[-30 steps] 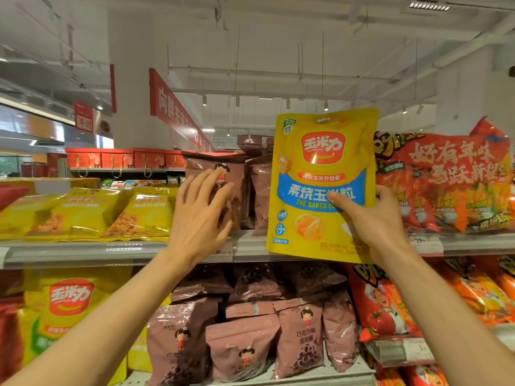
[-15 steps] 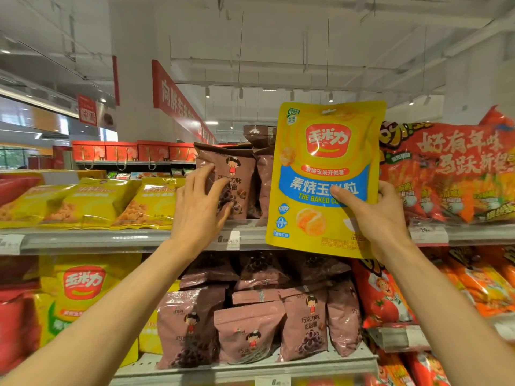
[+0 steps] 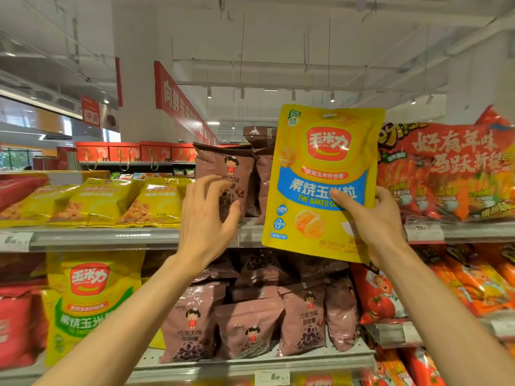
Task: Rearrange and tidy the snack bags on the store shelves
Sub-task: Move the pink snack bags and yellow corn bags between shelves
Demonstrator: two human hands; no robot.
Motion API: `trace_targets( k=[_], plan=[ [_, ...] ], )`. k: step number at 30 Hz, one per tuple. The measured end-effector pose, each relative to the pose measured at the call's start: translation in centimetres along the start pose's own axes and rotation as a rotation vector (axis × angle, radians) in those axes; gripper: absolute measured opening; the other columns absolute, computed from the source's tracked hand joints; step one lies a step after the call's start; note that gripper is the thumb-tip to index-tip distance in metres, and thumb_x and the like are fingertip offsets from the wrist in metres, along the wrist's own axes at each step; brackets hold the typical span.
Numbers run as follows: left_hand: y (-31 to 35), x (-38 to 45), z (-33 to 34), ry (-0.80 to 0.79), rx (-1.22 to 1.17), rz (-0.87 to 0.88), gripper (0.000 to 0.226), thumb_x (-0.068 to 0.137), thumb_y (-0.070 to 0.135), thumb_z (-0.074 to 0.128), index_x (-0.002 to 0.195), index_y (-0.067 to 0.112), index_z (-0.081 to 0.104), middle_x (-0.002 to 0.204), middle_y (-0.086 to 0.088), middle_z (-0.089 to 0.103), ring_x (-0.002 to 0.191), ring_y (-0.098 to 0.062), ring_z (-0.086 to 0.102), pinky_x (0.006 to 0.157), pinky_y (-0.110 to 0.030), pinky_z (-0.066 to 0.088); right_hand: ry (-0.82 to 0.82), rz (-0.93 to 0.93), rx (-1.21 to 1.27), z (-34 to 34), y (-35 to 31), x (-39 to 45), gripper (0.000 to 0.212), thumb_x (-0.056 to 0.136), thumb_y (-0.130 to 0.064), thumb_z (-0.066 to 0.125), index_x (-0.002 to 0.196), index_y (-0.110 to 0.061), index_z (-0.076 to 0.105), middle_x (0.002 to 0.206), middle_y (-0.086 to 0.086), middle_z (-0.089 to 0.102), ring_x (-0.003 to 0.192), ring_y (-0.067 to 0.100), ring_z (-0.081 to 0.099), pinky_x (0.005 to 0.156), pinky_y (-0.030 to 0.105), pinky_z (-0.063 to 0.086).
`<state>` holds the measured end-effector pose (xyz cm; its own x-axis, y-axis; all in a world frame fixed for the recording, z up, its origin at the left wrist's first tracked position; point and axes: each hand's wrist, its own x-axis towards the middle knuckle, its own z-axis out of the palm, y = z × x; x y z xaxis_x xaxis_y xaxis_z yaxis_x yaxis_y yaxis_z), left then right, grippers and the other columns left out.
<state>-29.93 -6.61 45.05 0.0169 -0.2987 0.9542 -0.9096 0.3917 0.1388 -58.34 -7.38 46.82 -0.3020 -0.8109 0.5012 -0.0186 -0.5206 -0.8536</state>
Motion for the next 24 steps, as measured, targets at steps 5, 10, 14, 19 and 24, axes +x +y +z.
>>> trace_targets(
  k=[5,10,14,19,24],
  plan=[
    [5.1,-0.9,-0.5,-0.307,-0.615,-0.424,0.051,0.087,0.057,0.071,0.126,0.026,0.057,0.109,0.011,0.069,0.098,0.0,0.066,0.085,-0.026,0.053,-0.049,-0.007,0.047,-0.8,0.4,-1.2,0.073,0.071,-0.036,0.091,0.132,-0.016,0.056,0.113,-0.006,0.074,0.096,0.012,0.074,0.08,0.032,0.059],
    [9.2,-3.2,0.5,-0.399,-0.966,-0.624,0.055,0.083,0.034,0.079,0.129,0.016,0.054,0.114,0.008,0.074,0.096,-0.001,0.073,0.075,-0.018,0.057,-0.103,-0.009,0.034,-1.6,2.4,-4.2,0.078,0.054,-0.045,0.09,0.12,-0.018,0.06,0.109,-0.004,0.078,0.094,0.012,0.077,0.076,0.031,0.06],
    [10.3,-7.3,1.3,-0.38,-1.017,-0.718,0.047,0.086,0.02,0.08,0.129,0.016,0.06,0.115,0.003,0.077,0.101,-0.014,0.076,0.082,-0.03,0.062,-0.181,0.034,0.015,-3.3,4.9,-6.4,0.068,0.056,-0.042,0.09,0.112,-0.021,0.059,0.107,-0.006,0.077,0.091,0.008,0.077,0.072,0.027,0.058],
    [11.3,-13.0,1.4,-0.32,-0.962,-0.843,0.046,0.085,0.018,0.081,0.125,0.013,0.06,0.115,0.002,0.078,0.101,-0.015,0.076,0.084,-0.033,0.062,-0.234,0.097,-0.02,-5.2,8.6,-9.4,0.065,0.06,-0.04,0.09,0.113,-0.022,0.057,0.107,-0.006,0.077,0.091,0.005,0.076,0.074,0.028,0.062],
    [11.5,-20.3,-0.3,-0.319,-0.904,-0.931,0.049,0.082,0.019,0.08,0.127,0.016,0.061,0.115,0.005,0.078,0.104,-0.014,0.075,0.083,-0.028,0.06,-0.355,0.195,0.023,-6.2,13.3,-14.4,0.064,0.065,-0.03,0.087,0.118,-0.013,0.056,0.104,-0.004,0.079,0.097,0.014,0.076,0.077,0.03,0.061]
  ],
)
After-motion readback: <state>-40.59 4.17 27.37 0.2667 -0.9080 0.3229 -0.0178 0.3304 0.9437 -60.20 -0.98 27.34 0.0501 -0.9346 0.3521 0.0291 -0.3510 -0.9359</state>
